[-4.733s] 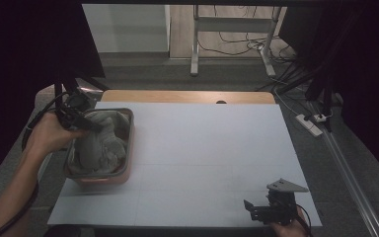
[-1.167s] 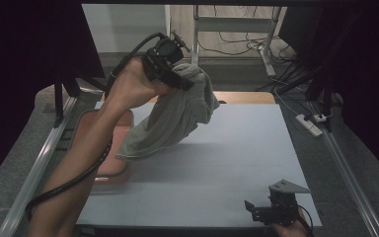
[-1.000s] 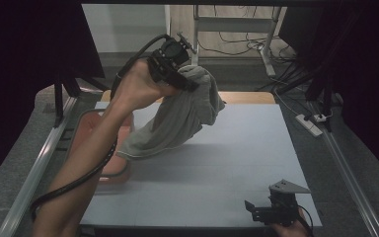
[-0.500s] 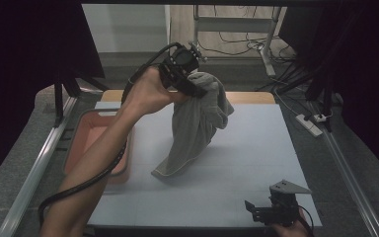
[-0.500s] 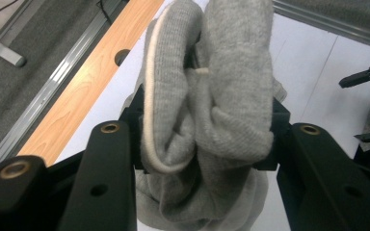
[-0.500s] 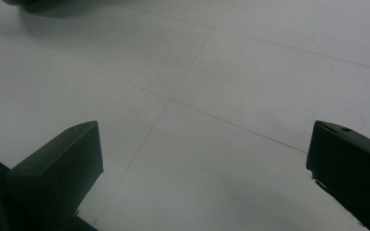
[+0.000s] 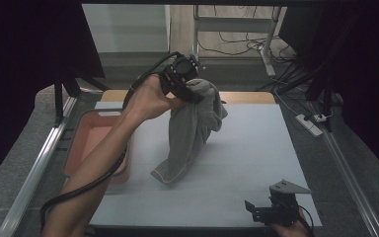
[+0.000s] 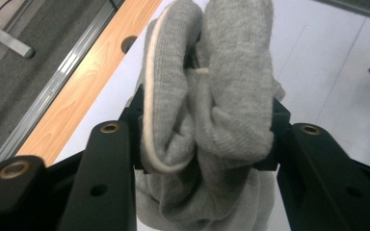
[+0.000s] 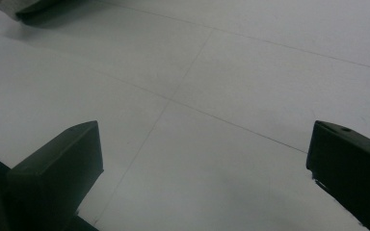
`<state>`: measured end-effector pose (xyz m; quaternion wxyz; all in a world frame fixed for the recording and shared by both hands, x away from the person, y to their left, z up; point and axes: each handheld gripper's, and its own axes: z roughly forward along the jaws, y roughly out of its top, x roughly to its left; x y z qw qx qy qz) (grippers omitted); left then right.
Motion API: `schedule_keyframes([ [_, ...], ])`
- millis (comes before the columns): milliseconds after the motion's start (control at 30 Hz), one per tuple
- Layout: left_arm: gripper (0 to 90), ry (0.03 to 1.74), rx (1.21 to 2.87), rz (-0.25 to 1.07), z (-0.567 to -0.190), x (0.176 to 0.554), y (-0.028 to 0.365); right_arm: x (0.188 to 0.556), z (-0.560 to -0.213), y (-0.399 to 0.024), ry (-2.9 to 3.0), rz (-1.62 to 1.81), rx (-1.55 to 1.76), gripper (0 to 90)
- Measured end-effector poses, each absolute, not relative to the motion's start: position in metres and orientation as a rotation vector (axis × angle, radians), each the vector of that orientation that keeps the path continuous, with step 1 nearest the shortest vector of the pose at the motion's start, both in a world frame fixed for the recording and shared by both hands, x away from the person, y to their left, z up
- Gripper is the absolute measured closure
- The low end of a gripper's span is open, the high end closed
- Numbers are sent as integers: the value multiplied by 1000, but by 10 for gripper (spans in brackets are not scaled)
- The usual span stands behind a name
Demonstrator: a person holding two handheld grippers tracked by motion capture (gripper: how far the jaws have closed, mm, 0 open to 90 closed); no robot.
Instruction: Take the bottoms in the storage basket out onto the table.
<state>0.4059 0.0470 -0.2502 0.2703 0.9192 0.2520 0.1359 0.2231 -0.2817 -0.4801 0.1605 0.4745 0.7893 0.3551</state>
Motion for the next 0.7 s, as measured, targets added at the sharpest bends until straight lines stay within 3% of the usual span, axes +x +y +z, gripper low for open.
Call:
schedule_keyframes([
  [700,534,665,2486,410,-277,408,56,223,-480,-282,2256,1014,1355,0],
])
